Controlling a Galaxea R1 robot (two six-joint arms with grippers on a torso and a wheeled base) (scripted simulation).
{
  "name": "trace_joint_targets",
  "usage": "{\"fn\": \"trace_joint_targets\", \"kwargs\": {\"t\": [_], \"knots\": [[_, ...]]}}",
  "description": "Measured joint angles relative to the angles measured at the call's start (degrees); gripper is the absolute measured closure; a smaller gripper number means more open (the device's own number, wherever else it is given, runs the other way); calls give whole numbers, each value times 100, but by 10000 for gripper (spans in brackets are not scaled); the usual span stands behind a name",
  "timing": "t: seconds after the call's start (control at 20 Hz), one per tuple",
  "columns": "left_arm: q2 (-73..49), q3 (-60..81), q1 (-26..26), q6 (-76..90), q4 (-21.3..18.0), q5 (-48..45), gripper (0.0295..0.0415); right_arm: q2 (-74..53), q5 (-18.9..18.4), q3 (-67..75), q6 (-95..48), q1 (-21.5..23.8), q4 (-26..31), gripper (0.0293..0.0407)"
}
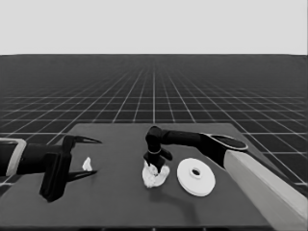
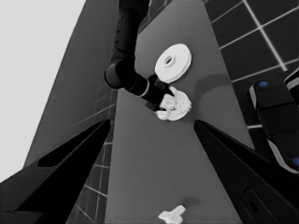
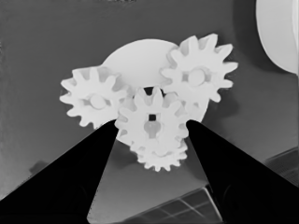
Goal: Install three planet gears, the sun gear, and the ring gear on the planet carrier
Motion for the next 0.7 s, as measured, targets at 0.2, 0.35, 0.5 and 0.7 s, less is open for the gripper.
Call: {"fn": "trace_joint_targets", "kwargs": {"t": [0.2,0.35,0.5,0.7], "knots": [[0,0,0,0,0,0,326,0,0,0,240,0,0,391],[0,0,0,0,0,0,326,0,0,0,420,0,0,391],[0,0,0,0,0,0,326,0,0,0,600,0,0,391],[0,0,0,0,0,0,326,0,0,0,840,0,0,391]]}}
